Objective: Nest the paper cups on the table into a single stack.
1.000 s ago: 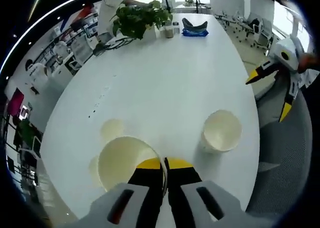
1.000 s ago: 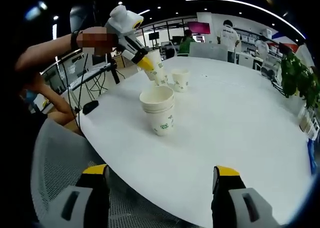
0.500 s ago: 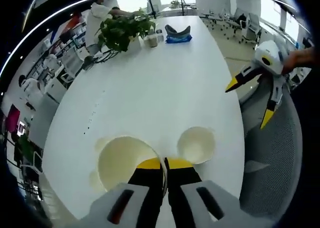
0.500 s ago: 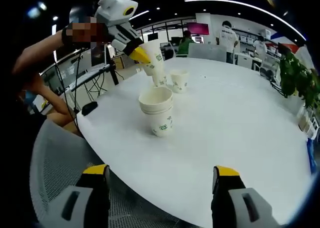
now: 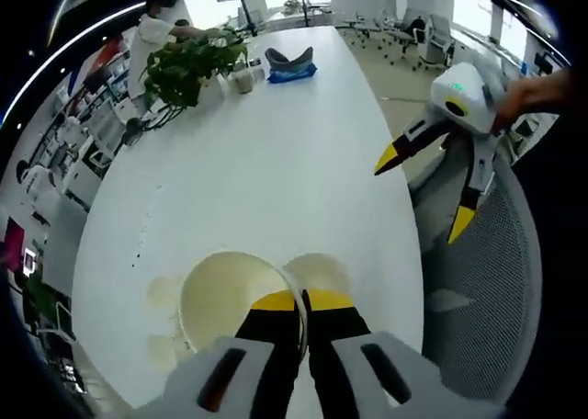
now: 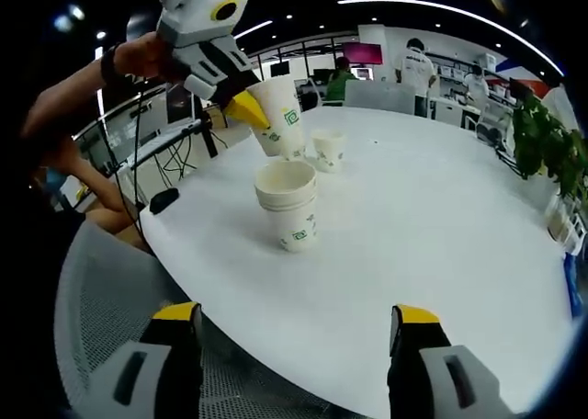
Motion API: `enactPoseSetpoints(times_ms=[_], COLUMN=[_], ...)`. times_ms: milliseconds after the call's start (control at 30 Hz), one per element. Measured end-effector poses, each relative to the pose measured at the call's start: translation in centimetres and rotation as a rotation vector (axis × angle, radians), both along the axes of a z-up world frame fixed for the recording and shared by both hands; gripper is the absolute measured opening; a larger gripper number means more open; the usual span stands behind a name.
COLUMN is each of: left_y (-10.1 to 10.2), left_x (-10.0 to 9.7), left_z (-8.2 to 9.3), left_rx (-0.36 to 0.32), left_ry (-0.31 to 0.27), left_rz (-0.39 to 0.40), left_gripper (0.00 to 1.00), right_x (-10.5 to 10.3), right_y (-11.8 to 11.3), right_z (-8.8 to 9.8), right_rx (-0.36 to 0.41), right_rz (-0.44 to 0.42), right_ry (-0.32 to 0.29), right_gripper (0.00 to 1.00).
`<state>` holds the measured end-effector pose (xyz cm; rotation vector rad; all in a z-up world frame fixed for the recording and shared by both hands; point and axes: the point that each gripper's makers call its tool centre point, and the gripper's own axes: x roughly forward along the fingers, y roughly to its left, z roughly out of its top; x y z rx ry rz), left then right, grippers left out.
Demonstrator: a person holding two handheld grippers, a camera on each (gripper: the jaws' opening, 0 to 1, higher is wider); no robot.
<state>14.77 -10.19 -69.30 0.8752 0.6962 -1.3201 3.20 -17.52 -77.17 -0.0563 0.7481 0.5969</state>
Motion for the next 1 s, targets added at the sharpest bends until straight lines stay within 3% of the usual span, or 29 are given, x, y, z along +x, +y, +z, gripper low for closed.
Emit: enactPoseSetpoints(times_ms=[533,1000], left_y=[-1.0,-1.2], left_x=[-2.9,-3.0], left_z=[-1.5,-2.8], left_rx=[0.032,0.045], left_ry=[0.042,0.058], left_rz=[-0.055,-0.061], left_gripper=[0.00,0.00], right_x=[0.0,0.1], right_y=[0.0,-0.2], right_z=[-0.1,-0.5], right_rx=[0.004,0.002], right_rz=[0.003,0.002], right_ry=[-0.002,-0.001], right_gripper=[0.84,0.83])
